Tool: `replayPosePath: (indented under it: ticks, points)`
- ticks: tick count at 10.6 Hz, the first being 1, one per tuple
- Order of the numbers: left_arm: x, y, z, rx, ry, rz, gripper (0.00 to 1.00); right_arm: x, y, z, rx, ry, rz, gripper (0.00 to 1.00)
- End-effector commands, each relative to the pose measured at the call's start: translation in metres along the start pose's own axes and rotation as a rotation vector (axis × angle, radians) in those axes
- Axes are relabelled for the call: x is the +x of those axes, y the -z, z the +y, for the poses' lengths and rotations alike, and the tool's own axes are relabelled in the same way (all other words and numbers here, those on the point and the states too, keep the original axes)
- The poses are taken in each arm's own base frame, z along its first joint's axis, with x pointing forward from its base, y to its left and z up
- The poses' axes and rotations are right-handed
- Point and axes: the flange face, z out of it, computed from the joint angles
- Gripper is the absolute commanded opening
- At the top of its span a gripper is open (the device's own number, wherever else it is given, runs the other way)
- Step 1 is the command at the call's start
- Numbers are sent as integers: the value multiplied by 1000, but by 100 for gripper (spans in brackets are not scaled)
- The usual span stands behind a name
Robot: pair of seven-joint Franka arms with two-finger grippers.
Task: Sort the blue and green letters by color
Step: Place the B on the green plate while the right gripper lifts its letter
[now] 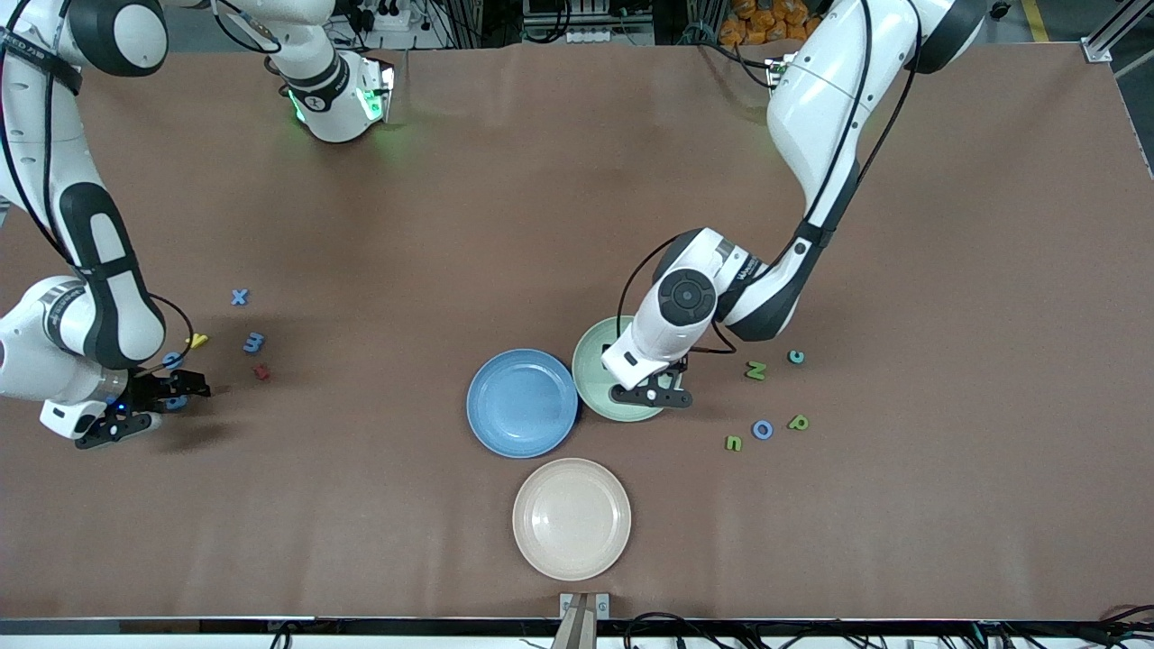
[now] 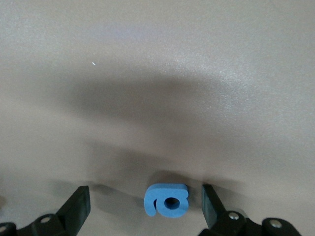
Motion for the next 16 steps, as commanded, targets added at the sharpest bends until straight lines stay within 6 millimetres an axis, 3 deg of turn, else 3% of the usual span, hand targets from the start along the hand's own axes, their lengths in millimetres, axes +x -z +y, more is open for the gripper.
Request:
replayPosePath:
  ticks: [1,2,4,6,8,10,12,14,16]
  points:
    - [42,57,-77,54,-9,30,100,-4,1,9,10,53,7,31]
    - [48,61,-105,68,-74,-3,100,-7,1,13,10,65,8,0]
    - [39,38,-154,103,-103,-85,100,-7,1,12,10,67,7,0]
    - [7,21,-161,121,-133,-96,100,4,9,3,5,70,14,0]
    - [-11,15,-196,110,-161,-64,100,23,30,-22,14,100,3,0]
    - [-20,4,-200,122,-208,-68,100,60,64,-60,46,106,-18,0]
    - [-26,-4,-201,147,-253,-55,100,96,85,-112,66,62,-46,0]
    - [-34,-11,-203,150,-255,-72,93,131,112,-167,95,-15,-19,0]
    - [-36,-18,-204,144,-254,-70,90,148,116,-215,140,-81,-9,0]
